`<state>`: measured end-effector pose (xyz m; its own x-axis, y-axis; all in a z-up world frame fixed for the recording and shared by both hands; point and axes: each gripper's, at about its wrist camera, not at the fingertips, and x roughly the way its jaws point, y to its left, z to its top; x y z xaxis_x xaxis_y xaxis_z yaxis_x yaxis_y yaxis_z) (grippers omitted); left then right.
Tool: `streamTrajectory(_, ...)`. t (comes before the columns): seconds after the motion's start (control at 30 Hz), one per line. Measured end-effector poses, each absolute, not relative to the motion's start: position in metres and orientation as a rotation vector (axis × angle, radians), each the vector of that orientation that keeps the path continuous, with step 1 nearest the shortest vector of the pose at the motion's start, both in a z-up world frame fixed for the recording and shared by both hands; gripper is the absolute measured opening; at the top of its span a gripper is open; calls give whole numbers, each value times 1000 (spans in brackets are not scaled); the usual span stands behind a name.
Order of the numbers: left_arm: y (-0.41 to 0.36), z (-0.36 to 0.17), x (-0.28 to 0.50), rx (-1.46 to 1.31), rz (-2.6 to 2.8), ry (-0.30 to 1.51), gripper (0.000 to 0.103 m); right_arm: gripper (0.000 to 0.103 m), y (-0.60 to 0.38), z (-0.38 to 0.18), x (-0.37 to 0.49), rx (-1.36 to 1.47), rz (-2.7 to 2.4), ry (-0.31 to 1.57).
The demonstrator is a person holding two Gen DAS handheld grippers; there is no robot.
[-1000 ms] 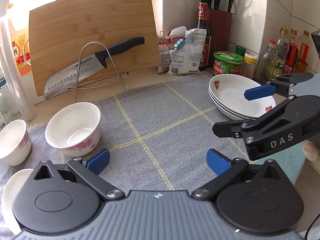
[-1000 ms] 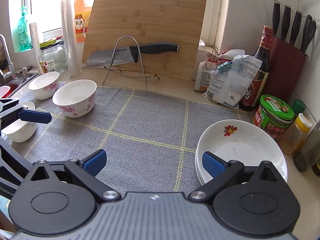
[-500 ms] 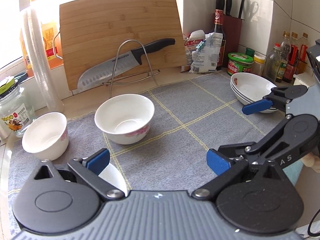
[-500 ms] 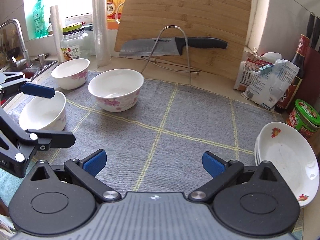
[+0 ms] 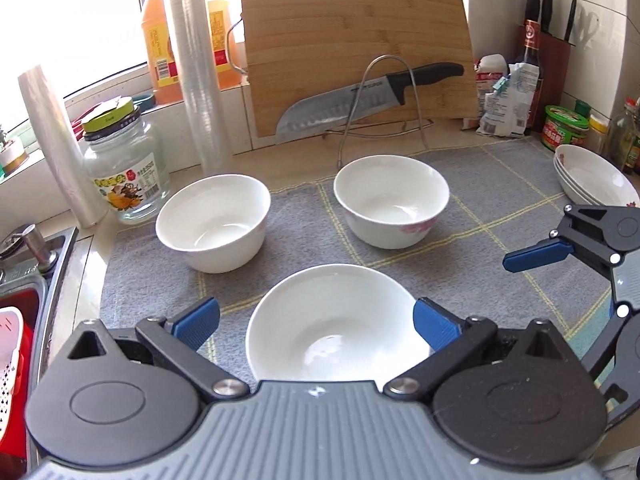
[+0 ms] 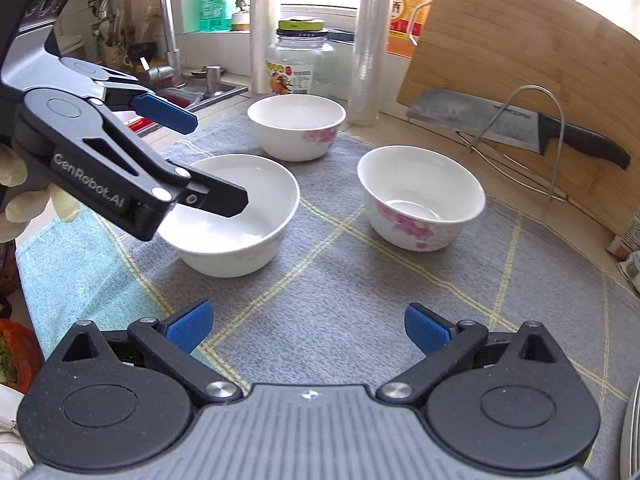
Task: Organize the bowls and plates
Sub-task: 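Move the left gripper to the rim of a white bowl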
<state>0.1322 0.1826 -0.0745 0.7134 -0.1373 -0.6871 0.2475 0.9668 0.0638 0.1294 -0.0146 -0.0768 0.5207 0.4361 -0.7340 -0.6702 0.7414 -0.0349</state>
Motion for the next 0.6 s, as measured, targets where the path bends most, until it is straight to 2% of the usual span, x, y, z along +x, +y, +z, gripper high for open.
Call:
streamTrajectory(0.3, 208, -91, 142, 130, -190, 796, 100, 103, 25, -83, 132, -389, 758, 743)
streamTrajectory(0.53, 212, -97, 145, 105, -221, 824, 82, 101, 42, -90, 132, -426, 781, 746)
streamTrajectory(0.6, 212, -98, 147, 95, -238, 833, 80, 98, 44, -91, 133, -427, 788, 747)
